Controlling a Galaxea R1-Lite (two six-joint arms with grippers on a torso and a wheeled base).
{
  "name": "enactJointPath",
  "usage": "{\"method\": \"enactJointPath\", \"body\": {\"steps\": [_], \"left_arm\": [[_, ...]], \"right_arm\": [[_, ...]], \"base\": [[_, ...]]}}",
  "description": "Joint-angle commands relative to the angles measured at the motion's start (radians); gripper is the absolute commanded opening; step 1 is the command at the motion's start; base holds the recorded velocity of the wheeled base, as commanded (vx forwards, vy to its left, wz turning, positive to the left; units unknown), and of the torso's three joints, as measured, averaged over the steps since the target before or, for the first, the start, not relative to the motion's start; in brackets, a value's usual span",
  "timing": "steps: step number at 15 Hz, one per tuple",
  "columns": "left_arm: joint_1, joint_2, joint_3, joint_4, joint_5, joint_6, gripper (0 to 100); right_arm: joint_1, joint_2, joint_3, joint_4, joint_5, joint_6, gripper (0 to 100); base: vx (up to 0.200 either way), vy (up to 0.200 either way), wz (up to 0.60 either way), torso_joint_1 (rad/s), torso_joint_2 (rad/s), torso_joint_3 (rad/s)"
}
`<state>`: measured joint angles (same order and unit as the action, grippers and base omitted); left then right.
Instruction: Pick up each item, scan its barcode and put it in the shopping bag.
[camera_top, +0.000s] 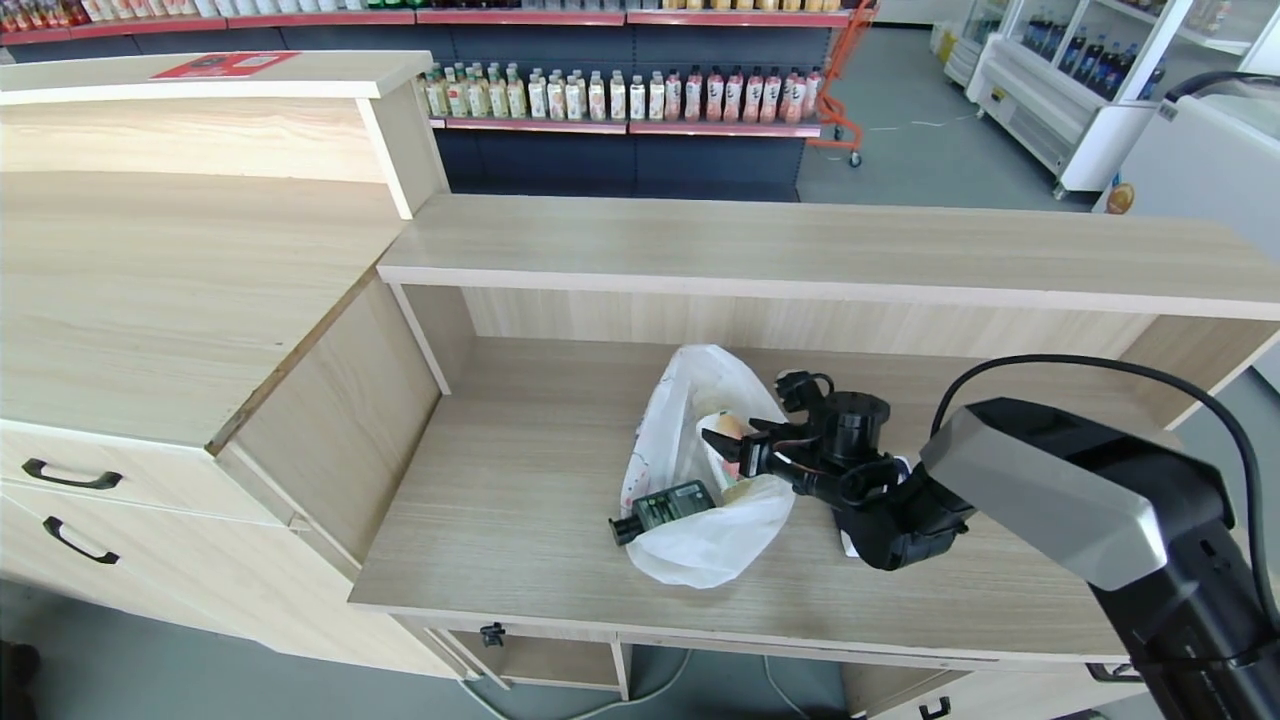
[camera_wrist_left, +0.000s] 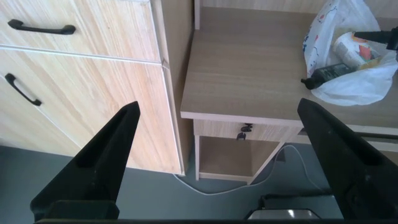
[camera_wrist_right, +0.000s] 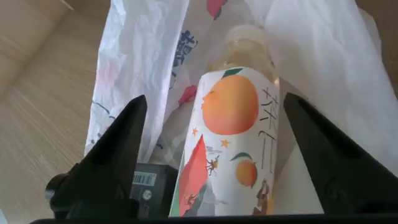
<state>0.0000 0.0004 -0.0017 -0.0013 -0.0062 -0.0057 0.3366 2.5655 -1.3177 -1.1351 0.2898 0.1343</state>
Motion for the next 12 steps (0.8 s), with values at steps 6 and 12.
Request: {"method": "enactJointPath", "body": {"steps": [6, 12], "left_arm": [[0.000, 0.000, 0.000, 0.000, 0.000, 0.000, 100], [0.000, 0.000, 0.000, 0.000, 0.000, 0.000, 100]], "right_arm": [[-0.028, -0.275, 0.252, -0.057, 0.031, 0.028, 100], [-0.235, -0.912, 0.877, -0.020, 0.026, -0.071, 100]], "base": [[0.000, 0.000, 0.00, 0.000, 0.00, 0.000], [0.000, 0.000, 0.00, 0.000, 0.00, 0.000]]}}
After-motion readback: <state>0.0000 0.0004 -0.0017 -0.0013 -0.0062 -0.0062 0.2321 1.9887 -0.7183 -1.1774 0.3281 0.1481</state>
